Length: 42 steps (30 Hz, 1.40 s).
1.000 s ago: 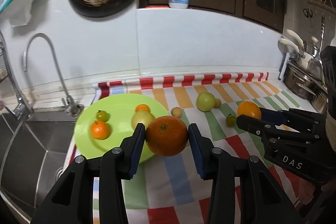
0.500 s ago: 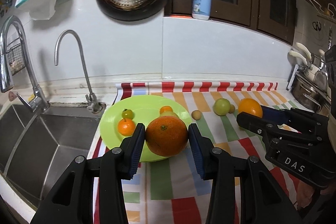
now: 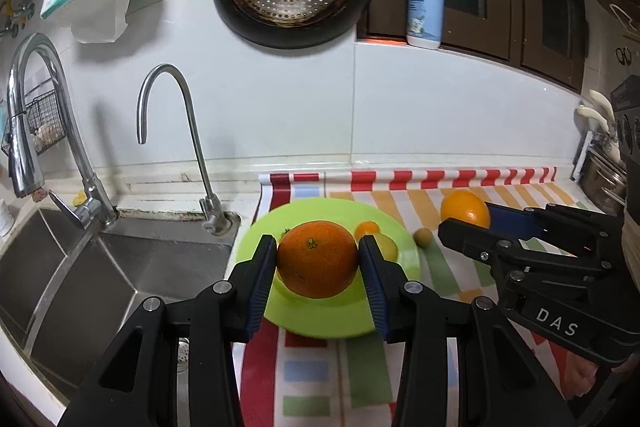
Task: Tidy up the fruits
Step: 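Carry the tangerine with the left gripper while the right gripper carries the orange over the plate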
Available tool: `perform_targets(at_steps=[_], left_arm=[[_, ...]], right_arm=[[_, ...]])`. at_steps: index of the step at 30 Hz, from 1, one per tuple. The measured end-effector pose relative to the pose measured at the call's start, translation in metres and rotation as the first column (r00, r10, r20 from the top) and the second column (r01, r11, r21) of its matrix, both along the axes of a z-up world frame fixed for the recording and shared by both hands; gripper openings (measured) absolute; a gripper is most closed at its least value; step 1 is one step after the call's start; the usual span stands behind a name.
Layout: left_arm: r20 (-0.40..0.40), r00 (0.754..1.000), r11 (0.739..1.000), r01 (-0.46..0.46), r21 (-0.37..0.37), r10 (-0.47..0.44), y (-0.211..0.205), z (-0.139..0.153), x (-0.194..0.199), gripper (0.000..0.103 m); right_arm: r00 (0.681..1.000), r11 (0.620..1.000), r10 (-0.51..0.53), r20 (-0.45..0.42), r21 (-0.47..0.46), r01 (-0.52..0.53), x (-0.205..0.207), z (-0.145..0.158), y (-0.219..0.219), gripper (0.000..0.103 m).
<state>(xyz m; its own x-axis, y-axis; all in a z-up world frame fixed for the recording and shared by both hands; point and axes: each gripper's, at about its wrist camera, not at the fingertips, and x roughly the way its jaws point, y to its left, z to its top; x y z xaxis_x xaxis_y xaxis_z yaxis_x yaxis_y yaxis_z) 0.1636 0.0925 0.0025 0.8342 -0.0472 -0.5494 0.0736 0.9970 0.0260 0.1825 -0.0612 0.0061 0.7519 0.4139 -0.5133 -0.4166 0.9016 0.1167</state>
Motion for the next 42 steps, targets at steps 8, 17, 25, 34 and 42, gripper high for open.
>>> perform_targets(at_steps=[8,17,25,34,42], left_arm=[[-0.016,1.0,1.0,0.016,-0.003,-0.016,0.007,-0.009,0.041,0.042],[-0.073,0.996,0.998,0.055,-0.015,-0.056,0.008,-0.033,0.1,0.042],[-0.145,0.985,0.995,0.099,0.004,-0.097,0.008,-0.059,0.142,0.042],[-0.256,0.96,0.993,0.114,-0.025,-0.117,0.013,-0.086,0.173,0.042],[-0.252,0.961,0.994,0.108,-0.028,-0.112,0.015,-0.09,0.175,0.049]], right_arm=[[1.0,1.0,0.023,-0.013,-0.018,-0.023,0.043,-0.002,0.017,0.034],[0.996,0.998,0.041,-0.084,-0.033,-0.044,0.104,-0.02,0.031,0.034],[0.987,0.996,0.053,-0.155,-0.067,-0.065,0.149,-0.046,0.04,0.034],[0.967,0.995,0.054,-0.249,-0.073,-0.074,0.181,-0.078,0.044,0.034],[0.961,0.995,0.043,-0.272,-0.071,-0.064,0.187,-0.087,0.041,0.034]])
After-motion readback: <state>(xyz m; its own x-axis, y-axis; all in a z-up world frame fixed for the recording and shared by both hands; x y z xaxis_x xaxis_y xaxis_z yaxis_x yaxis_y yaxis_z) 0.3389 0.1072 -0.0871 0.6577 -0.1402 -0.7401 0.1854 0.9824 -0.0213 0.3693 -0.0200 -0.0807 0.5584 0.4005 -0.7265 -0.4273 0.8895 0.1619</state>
